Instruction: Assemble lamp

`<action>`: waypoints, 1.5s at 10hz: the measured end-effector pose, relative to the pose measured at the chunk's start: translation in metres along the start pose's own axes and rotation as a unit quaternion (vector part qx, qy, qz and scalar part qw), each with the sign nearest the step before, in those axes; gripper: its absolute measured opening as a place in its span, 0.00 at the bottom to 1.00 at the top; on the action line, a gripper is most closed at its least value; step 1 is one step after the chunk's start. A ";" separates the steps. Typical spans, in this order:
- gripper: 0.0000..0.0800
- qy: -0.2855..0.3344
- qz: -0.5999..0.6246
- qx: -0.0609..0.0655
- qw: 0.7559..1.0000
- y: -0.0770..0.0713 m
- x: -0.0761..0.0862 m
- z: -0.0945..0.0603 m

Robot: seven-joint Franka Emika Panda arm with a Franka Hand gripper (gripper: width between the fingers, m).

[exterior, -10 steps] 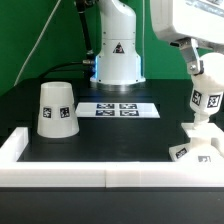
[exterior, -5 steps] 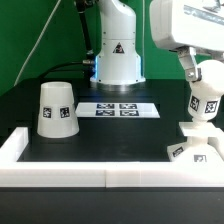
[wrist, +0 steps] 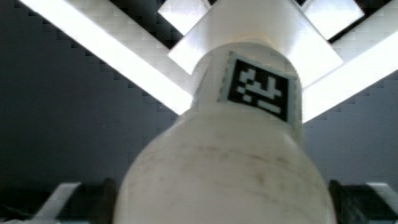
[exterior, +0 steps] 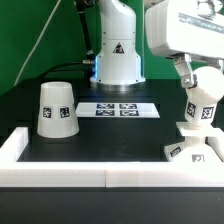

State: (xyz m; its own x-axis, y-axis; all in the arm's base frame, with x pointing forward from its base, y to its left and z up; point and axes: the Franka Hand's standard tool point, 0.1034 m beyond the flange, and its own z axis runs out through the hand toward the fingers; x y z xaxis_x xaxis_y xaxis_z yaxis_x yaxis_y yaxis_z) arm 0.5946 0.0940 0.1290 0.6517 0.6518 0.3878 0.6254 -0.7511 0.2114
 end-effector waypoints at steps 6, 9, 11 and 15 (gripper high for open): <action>0.86 0.019 0.000 -0.010 1.000 -0.002 -0.001 0.000; 0.87 0.014 0.002 -0.008 1.000 -0.004 0.000 -0.004; 0.87 0.014 -0.002 -0.010 1.000 -0.001 0.006 -0.015; 0.87 0.008 -0.004 -0.007 1.000 -0.001 0.002 -0.013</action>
Offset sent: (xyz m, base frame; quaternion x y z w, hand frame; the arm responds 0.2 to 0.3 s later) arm 0.0000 0.0000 0.0000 0.0000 0.0000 0.0000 1.0000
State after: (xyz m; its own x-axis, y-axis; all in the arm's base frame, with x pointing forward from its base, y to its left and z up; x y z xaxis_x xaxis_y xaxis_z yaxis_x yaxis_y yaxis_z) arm 0.5898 0.0950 0.1417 0.6403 0.6558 0.4000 0.6242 -0.7477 0.2267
